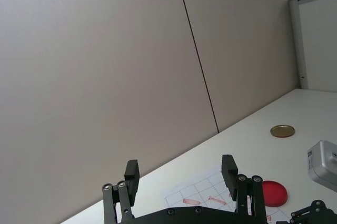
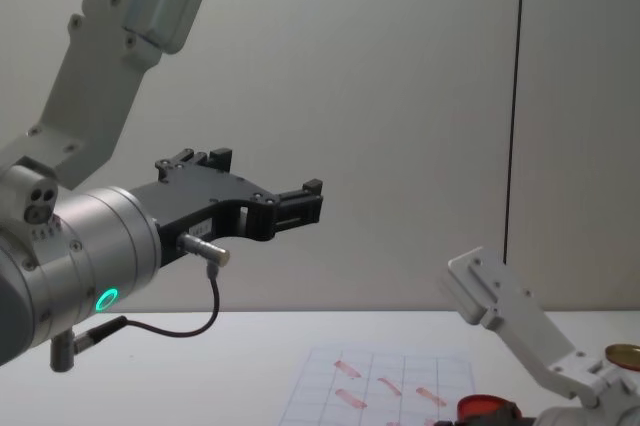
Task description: Use the one hand to pick up the stamp and affix it onto the A4 paper.
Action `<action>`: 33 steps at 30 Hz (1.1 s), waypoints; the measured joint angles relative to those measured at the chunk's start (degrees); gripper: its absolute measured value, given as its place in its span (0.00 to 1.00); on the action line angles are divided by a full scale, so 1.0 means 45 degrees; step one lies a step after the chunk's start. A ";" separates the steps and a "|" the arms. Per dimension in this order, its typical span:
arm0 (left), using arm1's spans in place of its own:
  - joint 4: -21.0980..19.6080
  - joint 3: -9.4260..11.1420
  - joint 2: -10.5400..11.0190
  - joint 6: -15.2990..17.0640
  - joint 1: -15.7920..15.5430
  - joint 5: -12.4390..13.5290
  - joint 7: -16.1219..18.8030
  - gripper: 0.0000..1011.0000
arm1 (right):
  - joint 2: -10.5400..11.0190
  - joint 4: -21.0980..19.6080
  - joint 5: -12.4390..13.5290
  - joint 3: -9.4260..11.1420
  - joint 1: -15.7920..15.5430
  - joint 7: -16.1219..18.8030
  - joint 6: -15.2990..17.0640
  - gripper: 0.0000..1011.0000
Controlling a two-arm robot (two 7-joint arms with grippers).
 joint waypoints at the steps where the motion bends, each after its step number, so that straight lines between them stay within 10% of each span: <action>1: 0.0000 0.0000 0.0000 0.0000 0.0000 0.0000 0.0000 0.98 | -0.0003 0.0042 -0.0003 -0.0004 0.0002 0.0004 -0.0004 0.22; 33: 0.0000 0.0000 0.0000 0.0001 0.0001 0.0000 0.0000 0.98 | 0.0121 0.0329 0.0788 0.0263 -0.0113 0.0098 -0.0246 0.22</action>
